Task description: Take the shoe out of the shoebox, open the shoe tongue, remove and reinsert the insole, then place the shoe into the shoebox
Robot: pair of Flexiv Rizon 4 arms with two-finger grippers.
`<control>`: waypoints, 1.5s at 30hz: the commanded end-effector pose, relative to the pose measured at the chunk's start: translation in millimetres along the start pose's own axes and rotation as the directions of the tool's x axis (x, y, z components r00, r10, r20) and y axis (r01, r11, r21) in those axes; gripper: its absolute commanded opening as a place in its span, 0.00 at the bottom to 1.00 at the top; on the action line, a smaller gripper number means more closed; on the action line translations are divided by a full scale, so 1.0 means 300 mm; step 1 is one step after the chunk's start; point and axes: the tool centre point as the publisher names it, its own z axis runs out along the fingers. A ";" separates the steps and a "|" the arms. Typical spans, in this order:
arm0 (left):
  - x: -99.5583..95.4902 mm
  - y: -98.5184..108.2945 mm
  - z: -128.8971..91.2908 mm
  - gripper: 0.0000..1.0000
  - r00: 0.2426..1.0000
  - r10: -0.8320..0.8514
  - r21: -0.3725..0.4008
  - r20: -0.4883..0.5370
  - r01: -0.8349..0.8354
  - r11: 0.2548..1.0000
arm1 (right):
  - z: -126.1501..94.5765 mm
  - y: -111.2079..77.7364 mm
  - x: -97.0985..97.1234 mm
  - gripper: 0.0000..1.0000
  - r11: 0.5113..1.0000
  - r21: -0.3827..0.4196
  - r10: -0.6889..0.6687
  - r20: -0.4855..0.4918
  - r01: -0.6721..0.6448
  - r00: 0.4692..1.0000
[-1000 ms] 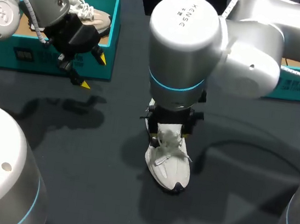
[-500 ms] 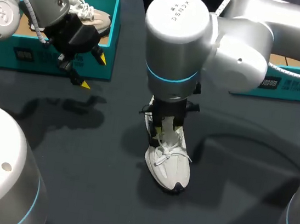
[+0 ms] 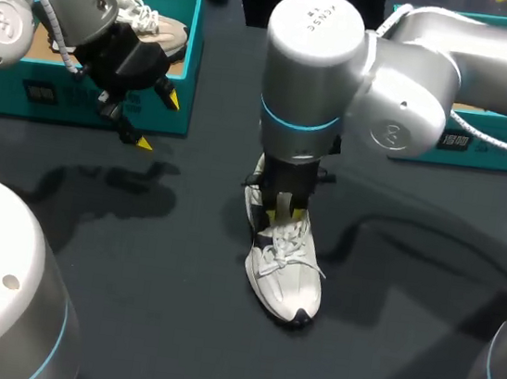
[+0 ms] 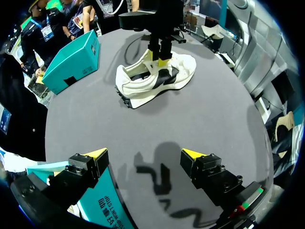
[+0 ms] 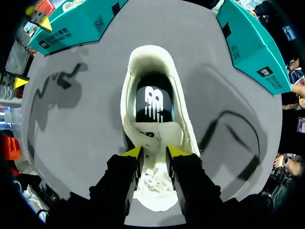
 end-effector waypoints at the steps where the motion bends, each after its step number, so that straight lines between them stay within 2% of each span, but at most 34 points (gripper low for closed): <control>1: 0.000 -0.001 0.001 1.00 1.000 0.000 -0.003 0.000 0.000 1.000 | 0.002 0.013 0.011 0.29 1.000 -0.006 -0.017 -0.002 0.017 1.000; 8: 0.000 -0.001 0.001 1.00 1.000 0.000 -0.003 0.000 0.000 1.000 | -0.092 -0.018 0.038 0.30 0.998 -0.048 -0.036 0.041 0.038 0.998; 13: 0.000 -0.001 0.001 1.00 1.000 0.000 -0.003 0.000 0.000 1.000 | -0.118 -0.026 0.041 0.30 0.997 -0.057 -0.047 0.061 0.050 0.997; 24: 0.000 -0.001 0.001 1.00 1.000 0.000 -0.003 0.000 0.000 1.000 | -0.064 -0.016 -0.032 0.25 0.999 -0.030 -0.037 0.065 0.039 0.997; 26: 0.000 -0.001 0.001 1.00 1.000 0.000 -0.003 0.000 0.000 1.000 | -0.049 -0.014 -0.029 0.17 0.999 -0.021 -0.043 0.058 0.044 0.997; 29: 0.000 -0.001 0.001 1.00 1.000 0.000 -0.003 0.000 0.000 1.000 | -0.031 -0.011 -0.025 0.13 0.999 -0.014 -0.050 0.050 0.051 0.997; 45: 0.000 -0.001 0.001 1.00 1.000 0.000 -0.003 0.000 0.000 1.000 | 0.056 0.050 -0.029 0.16 0.992 0.059 -0.113 -0.026 0.115 0.993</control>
